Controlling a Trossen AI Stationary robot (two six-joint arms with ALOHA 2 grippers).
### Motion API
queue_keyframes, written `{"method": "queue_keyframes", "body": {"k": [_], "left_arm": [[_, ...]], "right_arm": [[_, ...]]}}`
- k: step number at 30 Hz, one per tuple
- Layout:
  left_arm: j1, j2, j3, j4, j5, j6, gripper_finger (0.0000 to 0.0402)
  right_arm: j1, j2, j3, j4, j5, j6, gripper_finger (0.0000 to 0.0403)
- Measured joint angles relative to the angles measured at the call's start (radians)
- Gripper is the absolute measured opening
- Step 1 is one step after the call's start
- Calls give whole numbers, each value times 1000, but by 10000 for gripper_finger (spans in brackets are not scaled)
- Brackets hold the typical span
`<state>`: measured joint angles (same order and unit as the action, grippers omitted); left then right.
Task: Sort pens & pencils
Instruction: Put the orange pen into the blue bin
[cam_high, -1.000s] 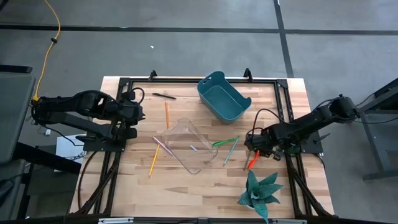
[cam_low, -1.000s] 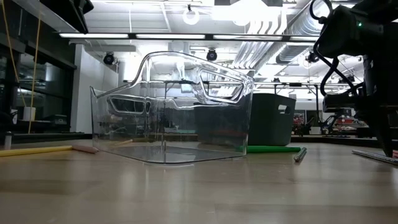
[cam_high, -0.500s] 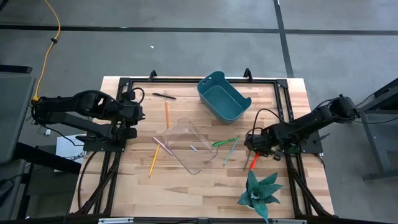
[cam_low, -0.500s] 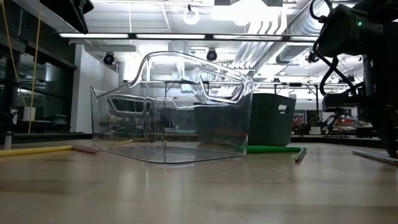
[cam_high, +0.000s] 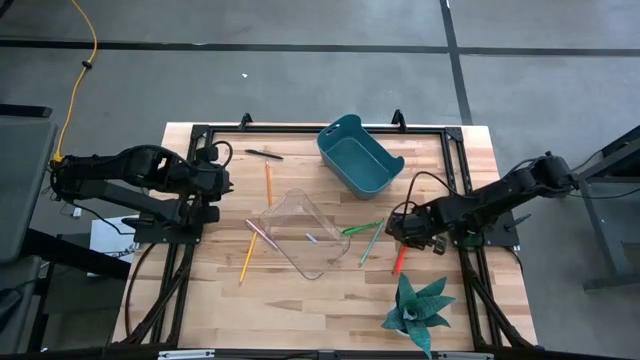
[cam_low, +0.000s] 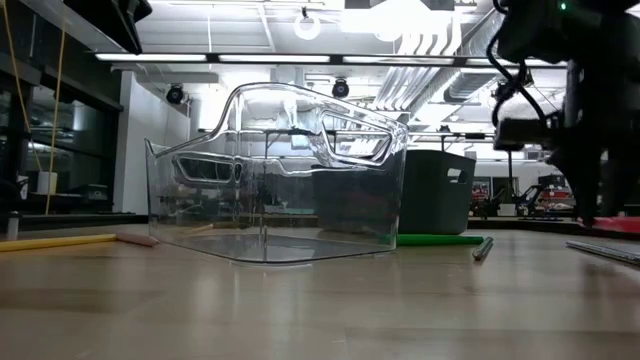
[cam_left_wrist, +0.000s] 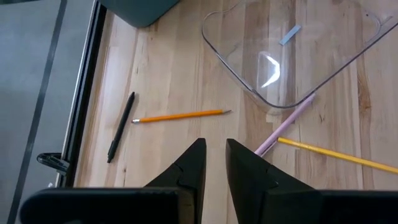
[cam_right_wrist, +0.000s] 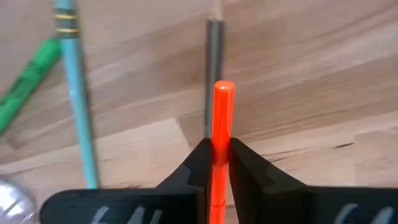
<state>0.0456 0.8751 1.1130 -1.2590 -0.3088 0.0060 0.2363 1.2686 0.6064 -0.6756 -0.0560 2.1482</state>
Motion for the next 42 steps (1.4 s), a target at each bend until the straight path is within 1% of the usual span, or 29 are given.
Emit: {"method": "queue_keyframes", "body": {"k": [5, 9, 18, 23, 26, 32, 40, 42], "left_arm": [[0, 0, 0, 0, 0, 14, 51], [0, 0, 0, 0, 0, 15, 51], [0, 0, 0, 1, 0, 16, 51], [0, 0, 0, 2, 0, 16, 51], [0, 0, 0, 4, 0, 16, 51], [0, 0, 0, 4, 4, 13, 51], [0, 0, 0, 4, 11, -11, 51], [0, 0, 0, 4, 11, -14, 51]], "right_arm": [[0, 0, 65, -7, 65, -52, 25], [0, 0, 130, -8, 139, -99, 25], [-3, -1, 279, -8, 346, -216, 25], [-51, -1, 342, -8, 447, -312, 25], [-106, -1, 370, -6, 465, -399, 25], [-240, -1, 397, 31, 464, -586, 25], [-426, -1, 398, 127, 407, -807, 25], [-471, -1, 398, 129, 371, -858, 25]]}}
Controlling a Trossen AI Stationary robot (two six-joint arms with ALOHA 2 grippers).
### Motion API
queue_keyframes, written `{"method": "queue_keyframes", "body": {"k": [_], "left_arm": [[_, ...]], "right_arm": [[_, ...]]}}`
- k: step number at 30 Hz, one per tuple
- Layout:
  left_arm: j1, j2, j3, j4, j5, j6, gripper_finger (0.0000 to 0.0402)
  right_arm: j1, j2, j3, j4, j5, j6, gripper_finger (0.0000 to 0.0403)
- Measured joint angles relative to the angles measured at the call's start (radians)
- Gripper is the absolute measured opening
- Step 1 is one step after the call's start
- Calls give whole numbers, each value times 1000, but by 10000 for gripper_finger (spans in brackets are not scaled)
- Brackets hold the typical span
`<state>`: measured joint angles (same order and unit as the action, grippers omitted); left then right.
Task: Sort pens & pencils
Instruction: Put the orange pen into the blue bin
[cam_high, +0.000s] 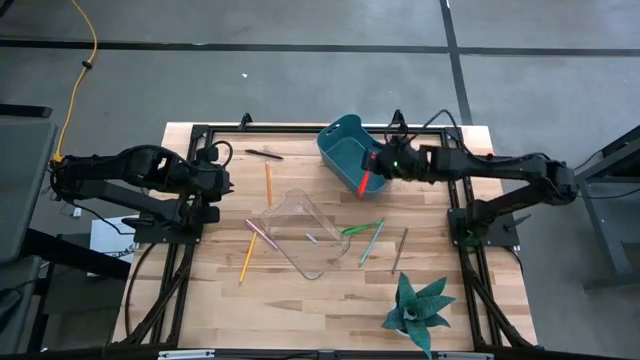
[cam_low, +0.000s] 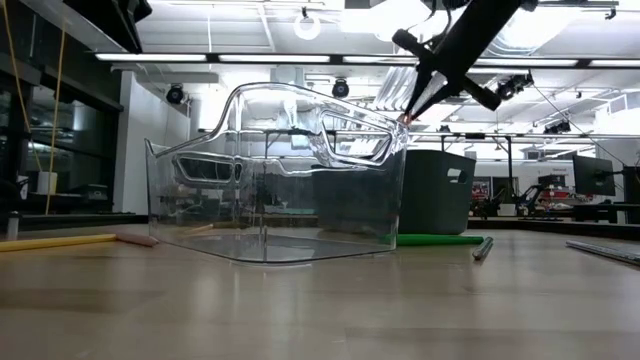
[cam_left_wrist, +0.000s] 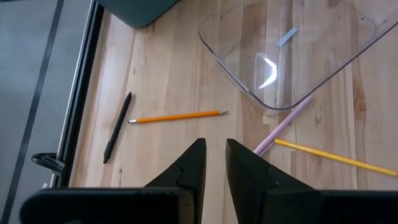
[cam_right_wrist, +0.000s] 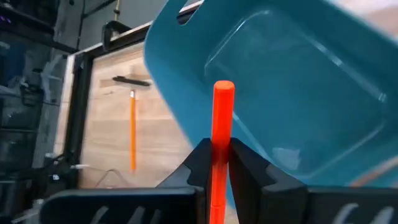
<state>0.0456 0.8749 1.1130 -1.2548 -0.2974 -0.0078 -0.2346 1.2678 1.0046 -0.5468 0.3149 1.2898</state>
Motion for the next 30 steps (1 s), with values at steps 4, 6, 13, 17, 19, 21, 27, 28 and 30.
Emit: {"method": "queue_keyframes", "body": {"k": [4, 6, 13, 17, 19, 21, 27, 28, 30], "left_arm": [[0, 0, 0, 3, 0, -12, 51], [0, 0, 0, 9, 0, -30, 51], [0, 0, 0, 33, 2, -110, 51], [0, 8, 0, 35, 2, -138, 51], [0, 13, 0, 36, 2, -147, 51], [0, 19, 0, 37, 2, -155, 51], [0, 55, 0, 53, 0, -158, 51], [0, 61, 0, 54, 0, -158, 51], [0, 76, 0, 54, 5, -158, 51]], "right_arm": [[-75, 0, 0, 1, -68, -96, 25], [-108, 0, 0, 10, -92, -146, 25], [-213, 2, 0, 50, -161, -318, 25], [-262, 2, 0, 50, -215, -403, 25], [-283, 2, 0, 50, -241, -441, 25], [-299, 2, 0, 50, -266, -475, 25], [-328, 60, 6, 50, -339, -566, 25], [-328, 79, 10, 49, -347, -582, 25], [-326, 116, 28, 31, -351, -616, 25]]}}
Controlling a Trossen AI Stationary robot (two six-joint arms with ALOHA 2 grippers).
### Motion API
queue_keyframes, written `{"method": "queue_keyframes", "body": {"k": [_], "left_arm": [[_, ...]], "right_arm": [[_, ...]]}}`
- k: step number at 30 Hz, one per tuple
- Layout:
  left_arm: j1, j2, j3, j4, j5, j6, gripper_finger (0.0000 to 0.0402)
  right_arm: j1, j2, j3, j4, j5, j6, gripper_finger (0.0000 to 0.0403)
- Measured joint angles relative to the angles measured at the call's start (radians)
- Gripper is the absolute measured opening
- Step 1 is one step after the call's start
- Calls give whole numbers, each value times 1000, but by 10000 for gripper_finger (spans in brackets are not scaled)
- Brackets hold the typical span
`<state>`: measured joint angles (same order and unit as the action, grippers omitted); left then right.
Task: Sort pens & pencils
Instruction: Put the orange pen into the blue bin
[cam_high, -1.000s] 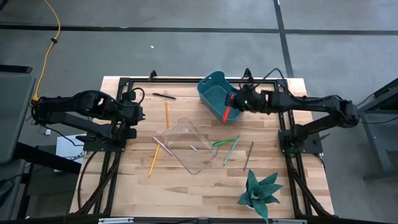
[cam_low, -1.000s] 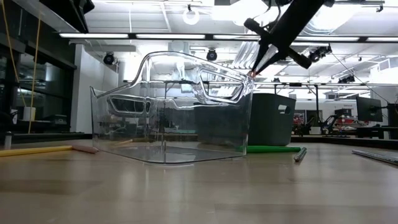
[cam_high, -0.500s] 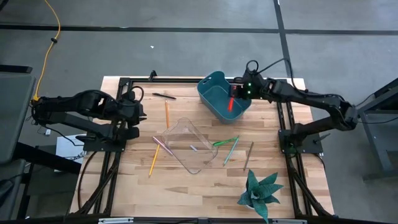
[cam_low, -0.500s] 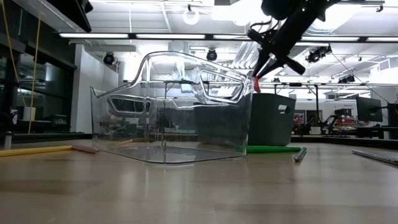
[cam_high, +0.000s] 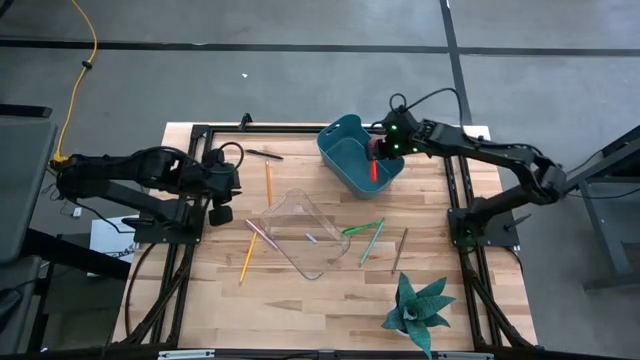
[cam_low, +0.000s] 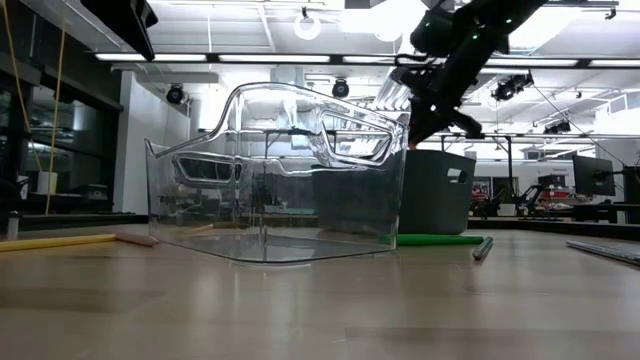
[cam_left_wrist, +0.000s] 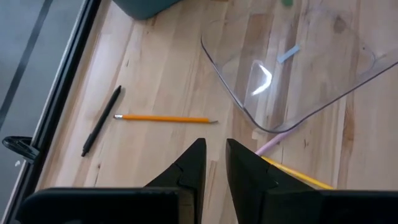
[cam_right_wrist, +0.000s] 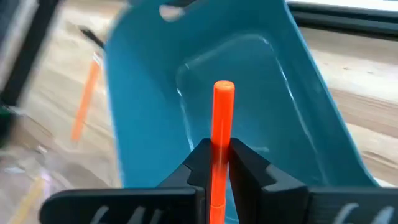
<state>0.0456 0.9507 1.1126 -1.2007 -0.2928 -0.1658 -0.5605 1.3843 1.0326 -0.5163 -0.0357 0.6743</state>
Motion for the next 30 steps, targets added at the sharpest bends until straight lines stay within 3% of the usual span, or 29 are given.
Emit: {"method": "queue_keyframes", "body": {"k": [9, 17, 30], "left_arm": [[0, 45, 0, -3, 13, -43, 51], [0, 49, 0, -4, 13, -79, 51], [0, 49, 0, -3, 11, -78, 51]], "right_arm": [[4, 174, 175, -67, 44, -162, 25], [-11, 293, 334, -232, 56, -278, 25], [-23, 314, 340, -273, -14, -291, 27]]}}
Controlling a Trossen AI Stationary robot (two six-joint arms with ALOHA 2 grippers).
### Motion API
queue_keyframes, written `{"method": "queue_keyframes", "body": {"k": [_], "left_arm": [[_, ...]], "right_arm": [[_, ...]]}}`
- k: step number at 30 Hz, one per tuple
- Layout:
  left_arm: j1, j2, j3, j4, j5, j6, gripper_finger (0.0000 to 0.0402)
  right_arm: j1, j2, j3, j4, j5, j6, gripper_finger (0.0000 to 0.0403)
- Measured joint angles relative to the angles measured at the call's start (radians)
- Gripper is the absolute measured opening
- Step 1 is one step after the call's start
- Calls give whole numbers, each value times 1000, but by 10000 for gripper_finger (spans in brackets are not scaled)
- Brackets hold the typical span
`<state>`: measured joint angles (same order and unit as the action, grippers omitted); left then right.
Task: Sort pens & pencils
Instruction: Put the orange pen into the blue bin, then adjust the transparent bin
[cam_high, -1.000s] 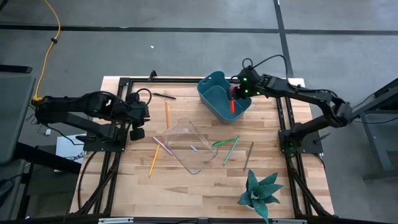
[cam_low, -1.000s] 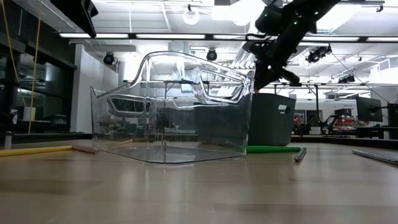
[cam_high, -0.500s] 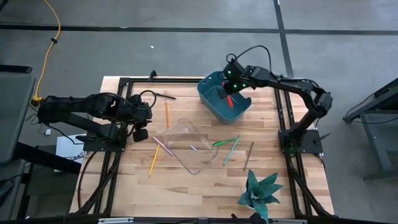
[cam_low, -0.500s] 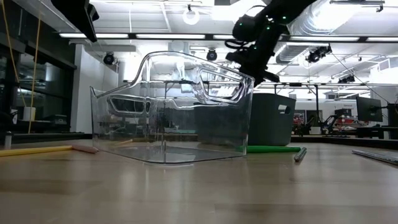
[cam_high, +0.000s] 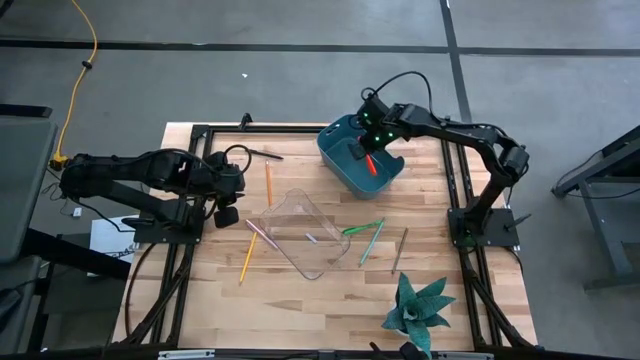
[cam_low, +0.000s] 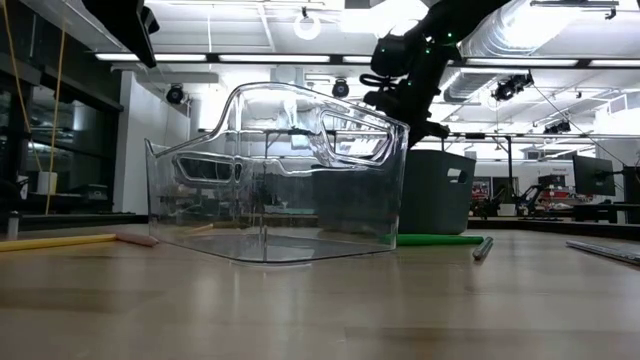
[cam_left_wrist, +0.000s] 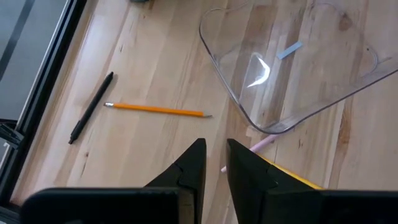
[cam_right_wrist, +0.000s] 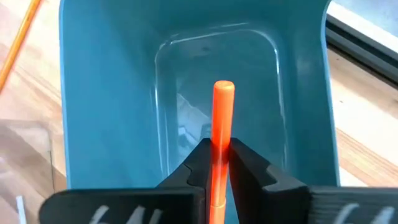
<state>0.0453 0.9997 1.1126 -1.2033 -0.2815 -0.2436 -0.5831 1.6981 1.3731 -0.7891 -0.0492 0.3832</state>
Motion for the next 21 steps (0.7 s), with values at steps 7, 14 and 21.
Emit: {"method": "queue_keyframes", "body": {"k": [7, 14, 21], "left_arm": [[0, 0, 0, 1, -13, 3, 51], [0, 0, 0, 1, -14, 8, 51], [0, -3, 0, 42, -61, 68, 51]], "right_arm": [[0, 0, 0, 0, -3, 18, 64], [0, 0, -1, 0, -8, 19, 94], [0, 0, -1, 2, -8, 19, 97]]}}
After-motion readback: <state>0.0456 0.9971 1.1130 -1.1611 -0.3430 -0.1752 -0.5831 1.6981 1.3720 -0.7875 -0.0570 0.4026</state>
